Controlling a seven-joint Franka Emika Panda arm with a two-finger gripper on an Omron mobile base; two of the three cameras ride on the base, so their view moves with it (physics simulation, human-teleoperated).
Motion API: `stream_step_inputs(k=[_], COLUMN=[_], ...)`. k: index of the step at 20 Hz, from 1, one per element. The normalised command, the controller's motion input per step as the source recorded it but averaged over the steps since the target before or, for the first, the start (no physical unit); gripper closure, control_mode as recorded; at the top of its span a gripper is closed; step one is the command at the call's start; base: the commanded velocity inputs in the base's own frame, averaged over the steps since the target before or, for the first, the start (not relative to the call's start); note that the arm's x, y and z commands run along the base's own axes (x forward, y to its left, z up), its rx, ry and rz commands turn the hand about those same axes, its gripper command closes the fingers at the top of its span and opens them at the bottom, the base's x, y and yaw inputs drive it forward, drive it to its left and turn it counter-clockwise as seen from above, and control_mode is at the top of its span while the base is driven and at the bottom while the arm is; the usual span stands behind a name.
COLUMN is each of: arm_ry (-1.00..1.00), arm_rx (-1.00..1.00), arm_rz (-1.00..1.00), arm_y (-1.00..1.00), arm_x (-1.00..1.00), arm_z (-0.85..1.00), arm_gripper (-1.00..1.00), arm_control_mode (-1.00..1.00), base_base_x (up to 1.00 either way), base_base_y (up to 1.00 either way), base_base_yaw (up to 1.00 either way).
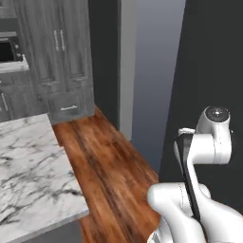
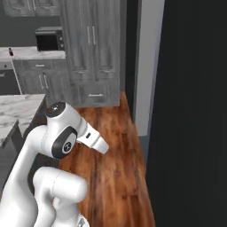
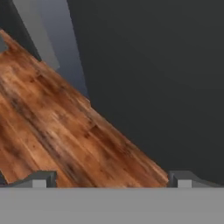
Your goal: There is a wine glass and glass cup on the dining counter. Place the wine bottle next to the wine glass and the juice bottle next to the glass cup.
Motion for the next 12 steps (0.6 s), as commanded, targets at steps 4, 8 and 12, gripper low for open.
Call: stream_step_inputs(k=[4,8,12], arm_ry=[0.0,0.0,0.0], arm_rx=[0.0,0.0,0.0], arm_rz=[0.0,0.0,0.0], arm_y=[0.0,0.0,0.0], arm_x=[0.0,0.0,0.0], arm_z=[0.0,0.0,0.0], arm_gripper=[-1.0,-1.0,-1.0], arm_control_mode=[1.0,1.0,1.0], base_base_x=[0.58,0.58,0.59], base_base_y=[-0.29,-0.3,-0.32], base_base_yaw=[0.47,0.46,0.42])
